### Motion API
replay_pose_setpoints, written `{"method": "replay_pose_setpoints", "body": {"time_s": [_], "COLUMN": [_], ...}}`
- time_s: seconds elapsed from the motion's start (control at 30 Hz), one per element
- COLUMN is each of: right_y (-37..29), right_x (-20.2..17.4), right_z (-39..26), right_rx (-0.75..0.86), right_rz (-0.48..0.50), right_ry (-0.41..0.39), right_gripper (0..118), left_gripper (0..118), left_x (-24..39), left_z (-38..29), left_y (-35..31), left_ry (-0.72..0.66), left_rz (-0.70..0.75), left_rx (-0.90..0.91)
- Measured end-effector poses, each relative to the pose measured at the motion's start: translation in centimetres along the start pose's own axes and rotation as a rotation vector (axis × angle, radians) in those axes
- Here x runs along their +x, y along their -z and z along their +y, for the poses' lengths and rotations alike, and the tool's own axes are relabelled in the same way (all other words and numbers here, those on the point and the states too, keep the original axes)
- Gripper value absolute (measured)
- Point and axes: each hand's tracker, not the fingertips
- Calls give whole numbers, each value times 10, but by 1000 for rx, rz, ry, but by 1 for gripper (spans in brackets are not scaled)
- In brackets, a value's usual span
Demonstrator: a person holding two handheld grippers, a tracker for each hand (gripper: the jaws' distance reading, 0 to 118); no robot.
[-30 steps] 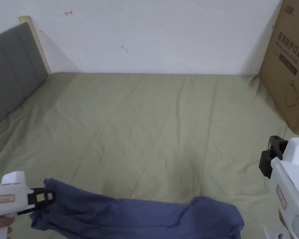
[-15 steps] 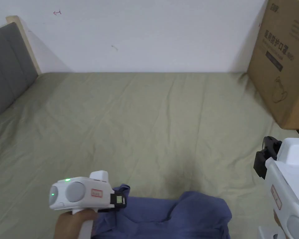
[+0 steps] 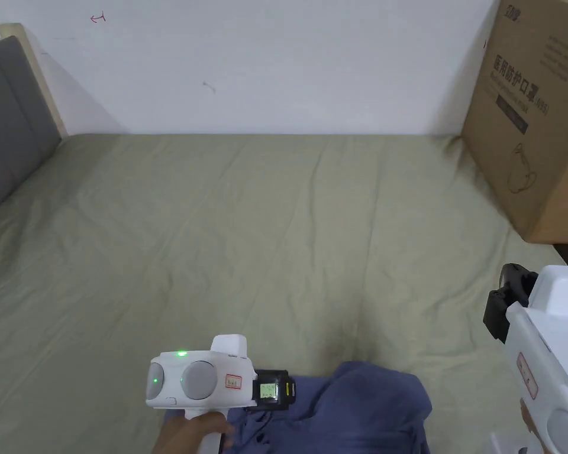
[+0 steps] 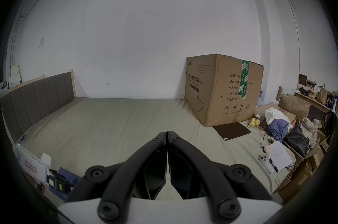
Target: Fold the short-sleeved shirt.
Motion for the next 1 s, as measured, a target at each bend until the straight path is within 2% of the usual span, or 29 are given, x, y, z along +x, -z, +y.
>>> {"method": "replay_pose_setpoints", "body": {"time_s": [0.17, 0.27, 0.37, 0.43, 0.47, 0.5, 0.53, 0.67, 0.8, 1.0], "right_y": [-1, -1, -1, -2, -2, -2, -2, -1, 0, 1], "right_x": [-2, -4, -4, -6, -7, -7, -8, -9, -9, -7], "right_z": [4, 6, 8, 8, 8, 8, 7, 6, 5, 4], "right_rx": [7, 13, 13, 13, 14, 15, 14, 6, 0, -11], "right_rz": [13, 15, 23, 25, 25, 25, 24, 30, 31, 25], "right_ry": [-3, -9, -3, -6, -7, -7, -6, -3, -4, -17], "right_gripper": [0, 0, 0, 0, 0, 0, 0, 0, 0, 0], "left_gripper": [108, 103, 77, 53, 40, 19, 6, 0, 0, 0], "left_x": [-8, -22, -44, -59, -65, -70, -76, -89, -70, -40], "left_z": [7, 5, -2, -7, -10, -14, -19, -36, -50, -66], "left_y": [-59, -84, -87, -85, -84, -82, -79, -57, -41, -10], "left_ry": [3, 11, 16, -4, -26, -32, -36, -18, 79, 149], "left_rz": [38, 123, 220, 245, 250, 247, 239, 226, 226, 158], "left_rx": [160, 242, 324, 334, 334, 337, 340, 319, 235, 155]}}
